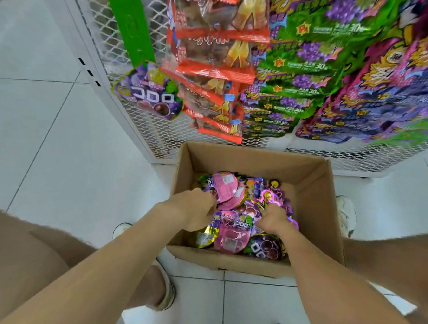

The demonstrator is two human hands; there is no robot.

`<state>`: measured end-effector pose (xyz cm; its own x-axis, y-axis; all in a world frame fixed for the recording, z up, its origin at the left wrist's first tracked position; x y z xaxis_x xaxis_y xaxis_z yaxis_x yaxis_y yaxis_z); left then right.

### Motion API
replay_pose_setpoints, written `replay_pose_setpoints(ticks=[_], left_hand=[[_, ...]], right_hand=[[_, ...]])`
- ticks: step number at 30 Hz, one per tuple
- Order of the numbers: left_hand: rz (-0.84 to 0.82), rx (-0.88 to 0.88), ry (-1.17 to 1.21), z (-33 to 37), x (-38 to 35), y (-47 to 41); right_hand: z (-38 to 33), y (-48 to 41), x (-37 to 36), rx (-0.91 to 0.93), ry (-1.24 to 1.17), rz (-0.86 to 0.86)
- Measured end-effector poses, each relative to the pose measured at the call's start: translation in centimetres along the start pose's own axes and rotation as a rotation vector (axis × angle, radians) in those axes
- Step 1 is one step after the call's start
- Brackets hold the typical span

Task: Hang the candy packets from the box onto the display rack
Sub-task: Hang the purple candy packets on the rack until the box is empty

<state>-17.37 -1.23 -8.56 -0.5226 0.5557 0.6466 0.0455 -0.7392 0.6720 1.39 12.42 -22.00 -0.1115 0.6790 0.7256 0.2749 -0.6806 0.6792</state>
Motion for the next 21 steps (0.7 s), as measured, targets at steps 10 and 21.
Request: replay_pose_setpoints(ticks=[10,21], left_hand=[[0.269,0.039,-0.028,2.8,6.5,4.1],[0.461,-0.347,0.295,5.4,14.5,14.3]], right_hand=[[-8.3,6.7,12.1,0.441,-0.058,0.274],[-17.7,24.6,24.1,0.884,-0.123,0.130]])
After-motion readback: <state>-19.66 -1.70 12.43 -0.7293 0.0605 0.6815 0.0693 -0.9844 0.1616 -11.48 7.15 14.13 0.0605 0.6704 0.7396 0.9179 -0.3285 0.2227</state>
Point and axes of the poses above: each hand's wrist, its own y-axis away from the middle knuckle, its own x-axis out of the back of the hand, z = x × y, the point moved 9 cm from there along -y, towards the middle knuckle, and after that the axes turned 7 degrees about y, right-handed, at the moved point
